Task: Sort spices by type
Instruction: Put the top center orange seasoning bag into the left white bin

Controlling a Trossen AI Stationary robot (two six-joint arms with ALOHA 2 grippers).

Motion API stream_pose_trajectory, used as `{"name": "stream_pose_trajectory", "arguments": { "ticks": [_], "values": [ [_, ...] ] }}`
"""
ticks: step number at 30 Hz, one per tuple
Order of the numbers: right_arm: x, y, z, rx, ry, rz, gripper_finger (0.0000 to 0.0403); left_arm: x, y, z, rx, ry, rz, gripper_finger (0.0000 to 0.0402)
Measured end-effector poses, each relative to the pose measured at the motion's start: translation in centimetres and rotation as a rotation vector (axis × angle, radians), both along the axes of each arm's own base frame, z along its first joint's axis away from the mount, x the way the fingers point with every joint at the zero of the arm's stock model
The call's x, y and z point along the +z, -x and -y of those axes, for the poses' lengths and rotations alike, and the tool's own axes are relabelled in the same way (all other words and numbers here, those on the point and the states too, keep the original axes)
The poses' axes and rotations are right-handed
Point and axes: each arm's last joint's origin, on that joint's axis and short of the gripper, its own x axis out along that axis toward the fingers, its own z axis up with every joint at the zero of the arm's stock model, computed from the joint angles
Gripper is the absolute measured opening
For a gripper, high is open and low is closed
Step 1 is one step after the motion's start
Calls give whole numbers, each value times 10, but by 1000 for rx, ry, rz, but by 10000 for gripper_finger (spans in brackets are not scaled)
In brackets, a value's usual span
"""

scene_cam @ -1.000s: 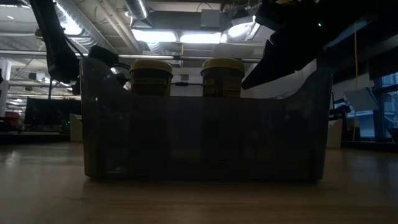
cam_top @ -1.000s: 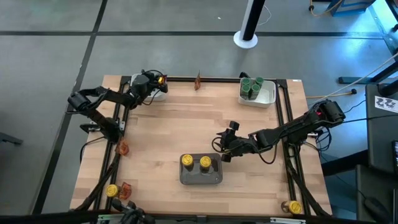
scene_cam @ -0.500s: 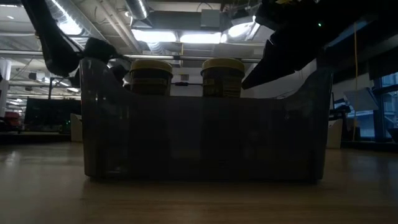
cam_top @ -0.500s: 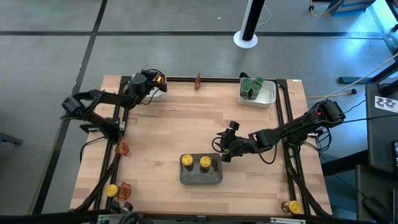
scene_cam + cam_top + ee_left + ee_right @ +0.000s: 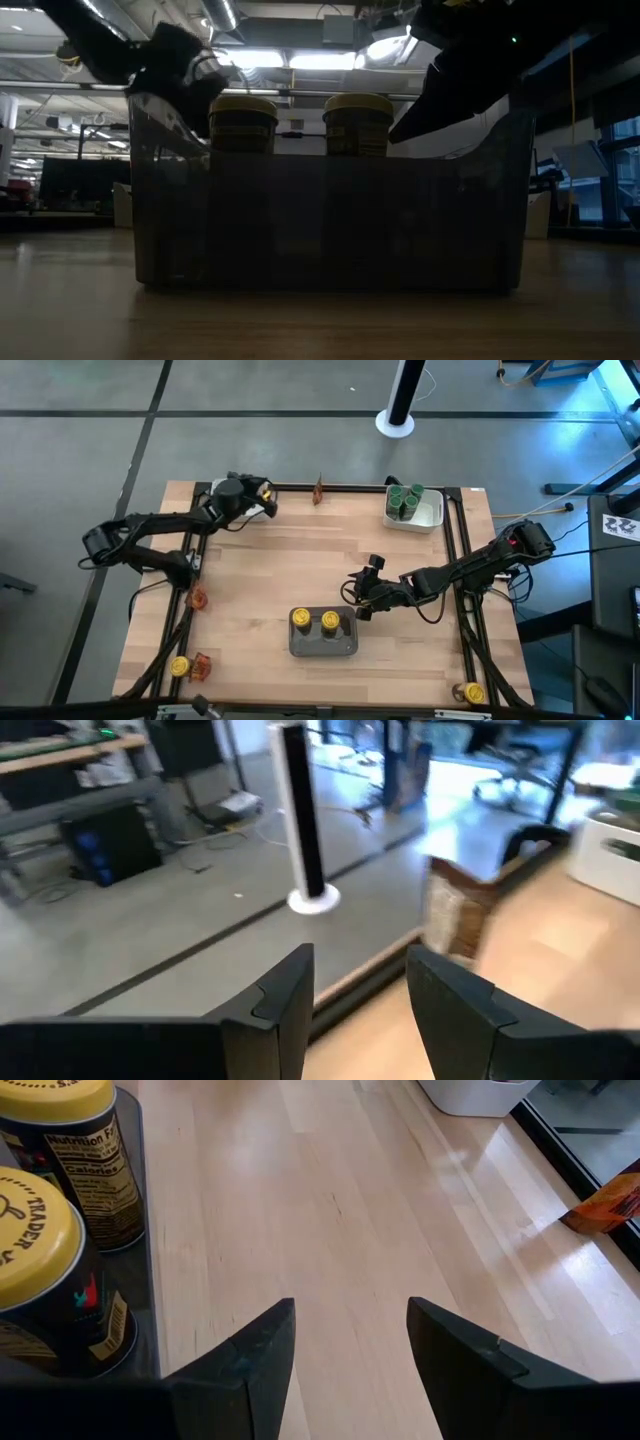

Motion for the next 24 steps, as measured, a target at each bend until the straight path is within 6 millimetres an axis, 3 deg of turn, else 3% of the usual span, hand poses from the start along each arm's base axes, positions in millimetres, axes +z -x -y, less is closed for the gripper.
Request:
{"name": "stream_pose_trajectory", "arguments": {
  "ticks": [10, 16, 24],
  "values": [
    [0, 0, 0, 1, 0, 0, 195, 30, -43, -8, -56, 104, -71, 145],
    [0, 0, 0, 19, 25, -10, 195, 22, -71, -13, -132, 141, -45, 145],
    [0, 0, 0, 38, 47, -25, 195, -4, -99, -12, -180, 127, -5, 145]
  ]
}}
